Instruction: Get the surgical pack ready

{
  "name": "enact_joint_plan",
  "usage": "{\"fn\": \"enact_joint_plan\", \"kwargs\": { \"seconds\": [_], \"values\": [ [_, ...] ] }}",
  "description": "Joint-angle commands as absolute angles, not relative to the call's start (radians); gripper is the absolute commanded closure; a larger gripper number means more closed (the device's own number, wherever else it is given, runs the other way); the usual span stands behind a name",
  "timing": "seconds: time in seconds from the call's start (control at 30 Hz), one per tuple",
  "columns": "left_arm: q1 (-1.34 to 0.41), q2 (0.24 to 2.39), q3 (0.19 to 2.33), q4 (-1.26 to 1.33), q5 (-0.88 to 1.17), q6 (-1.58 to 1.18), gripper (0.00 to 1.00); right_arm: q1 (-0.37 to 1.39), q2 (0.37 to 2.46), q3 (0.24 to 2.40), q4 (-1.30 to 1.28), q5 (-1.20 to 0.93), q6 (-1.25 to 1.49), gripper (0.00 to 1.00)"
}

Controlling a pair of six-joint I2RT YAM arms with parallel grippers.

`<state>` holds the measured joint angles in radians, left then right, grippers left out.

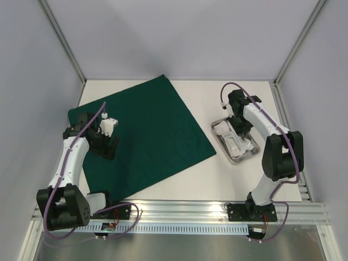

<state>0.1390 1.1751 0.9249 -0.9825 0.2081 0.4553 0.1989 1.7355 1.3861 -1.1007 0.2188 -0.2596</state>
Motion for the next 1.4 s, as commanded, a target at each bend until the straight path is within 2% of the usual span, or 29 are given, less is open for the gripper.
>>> {"fn": "enact_joint_plan", "kwargs": {
  "seconds": [0.0,0.23,0.37,0.47,0.5,0.6,0.87,1.07,1.17,1.37],
  "values": [
    [0.141,1.150,0.934,-0.979,0.219,0.469,0.16,0.180,1.729,1.368,-1.000,0.276,-0.325,1.00],
    [0.140,1.154,0.945,-0.985,0.207,0.469,0.16,0.163,1.790,1.298,-0.891,0.272,-0.350,0.99],
    [0.141,1.158,0.945,-0.985,0.207,0.466,0.16,0.163,1.793,1.269,-0.818,0.288,-0.360,0.95],
    [0.141,1.158,0.945,-0.988,0.207,0.466,0.16,0.164,1.790,1.270,-0.821,0.301,-0.359,0.69],
    [0.141,1.157,0.945,-0.989,0.207,0.466,0.16,0.164,1.787,1.276,-0.831,0.305,-0.356,0.63],
    [0.141,1.152,0.945,-0.989,0.206,0.465,0.16,0.166,1.766,1.305,-0.874,0.362,-0.319,0.57],
    [0.140,1.161,0.960,-0.997,0.213,0.457,0.16,0.238,1.629,1.359,-0.933,0.433,-0.175,0.53],
    [0.141,1.160,0.962,-0.999,0.221,0.448,0.16,0.435,1.534,1.233,-0.839,0.239,-0.060,0.53],
    [0.141,1.160,0.956,-1.002,0.233,0.453,0.16,0.454,1.540,1.183,-0.798,0.155,-0.006,0.53],
    [0.141,1.157,0.946,-1.003,0.232,0.456,0.16,0.454,1.614,1.166,-0.761,0.147,-0.015,0.58]
  ]
}}
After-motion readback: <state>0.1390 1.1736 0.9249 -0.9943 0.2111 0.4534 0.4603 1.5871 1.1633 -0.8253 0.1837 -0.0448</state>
